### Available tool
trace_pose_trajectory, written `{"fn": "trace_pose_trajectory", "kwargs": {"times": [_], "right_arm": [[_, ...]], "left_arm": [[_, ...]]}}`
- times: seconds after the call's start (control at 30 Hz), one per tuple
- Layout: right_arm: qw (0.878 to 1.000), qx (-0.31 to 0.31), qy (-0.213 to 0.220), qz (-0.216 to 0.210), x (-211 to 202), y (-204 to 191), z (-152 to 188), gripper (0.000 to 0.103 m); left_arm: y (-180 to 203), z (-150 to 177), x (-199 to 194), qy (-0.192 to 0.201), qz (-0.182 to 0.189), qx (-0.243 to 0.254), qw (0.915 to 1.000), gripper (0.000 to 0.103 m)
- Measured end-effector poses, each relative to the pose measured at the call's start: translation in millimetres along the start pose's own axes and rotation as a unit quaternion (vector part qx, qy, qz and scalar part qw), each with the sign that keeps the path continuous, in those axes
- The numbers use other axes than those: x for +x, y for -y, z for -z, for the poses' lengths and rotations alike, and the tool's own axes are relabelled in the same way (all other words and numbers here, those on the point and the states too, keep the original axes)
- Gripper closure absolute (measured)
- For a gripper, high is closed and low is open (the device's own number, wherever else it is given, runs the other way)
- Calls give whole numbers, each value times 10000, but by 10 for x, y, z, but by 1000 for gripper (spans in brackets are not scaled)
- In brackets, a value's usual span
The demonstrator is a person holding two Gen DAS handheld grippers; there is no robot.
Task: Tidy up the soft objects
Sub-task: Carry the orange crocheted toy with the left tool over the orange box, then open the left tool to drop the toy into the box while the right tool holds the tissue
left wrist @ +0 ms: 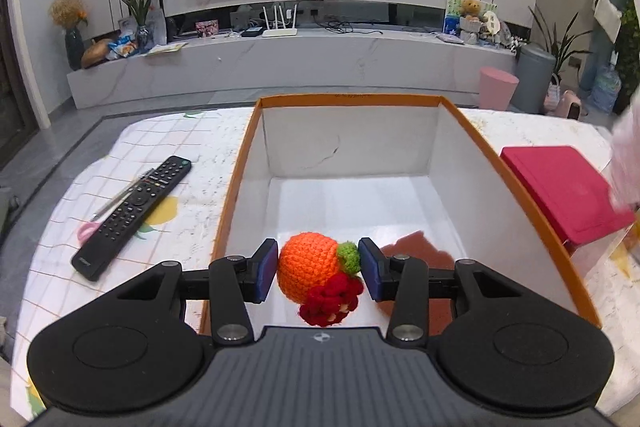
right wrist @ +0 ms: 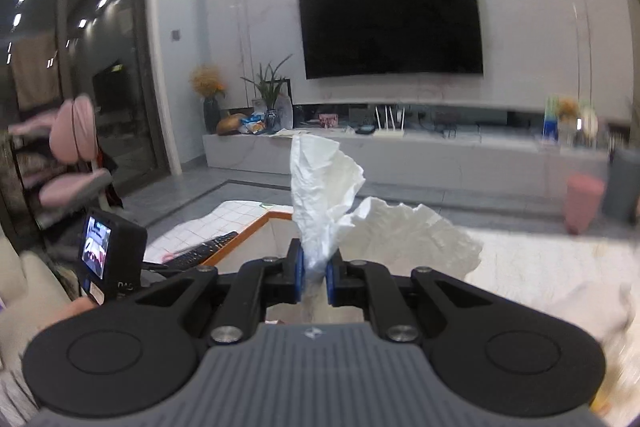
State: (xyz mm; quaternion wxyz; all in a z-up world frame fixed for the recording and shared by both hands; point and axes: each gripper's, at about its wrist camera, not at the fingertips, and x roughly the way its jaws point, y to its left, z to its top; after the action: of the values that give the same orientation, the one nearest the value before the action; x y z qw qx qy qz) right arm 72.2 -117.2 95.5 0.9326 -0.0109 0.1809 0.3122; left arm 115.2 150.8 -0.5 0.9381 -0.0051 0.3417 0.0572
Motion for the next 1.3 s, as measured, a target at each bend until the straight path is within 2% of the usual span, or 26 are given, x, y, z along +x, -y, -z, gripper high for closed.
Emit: {"fn": "trace_pose_trajectory", "kwargs": {"times": [0.13,0.27,0.4,0.5,0.67,0.8,0.9,1.07,1.2,1.3], "right_arm": [[9999,-3,-78,-85,46,-112,-35,94],[9995,-216,-219,11,112,-224,0,94],[9987,-271,-422,-56,233,-227,-32,94],[9981,-372,-478,-88,330,-280,-99,94],[9977,-397,-513,-200,406,-346,-169,94],[9977,-342,-498,-308,478,-409,-218,94],[9971,-340,-537,-428,581,-466,-258,94],[9939,159,-812,-734,855,-459,-268,94],[9887,439,-1146,-860,1166,-493,-201,94],[9860,468,-1390,-795,1383,-541,-138,94]], "left_arm": [[-49,-28,12,50,-5,-32,10000,51],[-77,-49,-31,176,-139,-189,9996,35],[-89,-64,-134,429,-29,-229,9988,20],[-91,-73,-175,576,-114,-245,9980,16],[-180,-123,-178,587,-177,-495,9969,16],[-223,-126,-234,676,-253,-423,9965,13],[-261,-125,-259,726,-160,-371,9965,11],[-356,-76,-236,758,69,-194,9969,9],[-472,-63,-176,752,-158,-323,9965,9],[-579,-56,-112,642,-182,-562,9962,9]]}}
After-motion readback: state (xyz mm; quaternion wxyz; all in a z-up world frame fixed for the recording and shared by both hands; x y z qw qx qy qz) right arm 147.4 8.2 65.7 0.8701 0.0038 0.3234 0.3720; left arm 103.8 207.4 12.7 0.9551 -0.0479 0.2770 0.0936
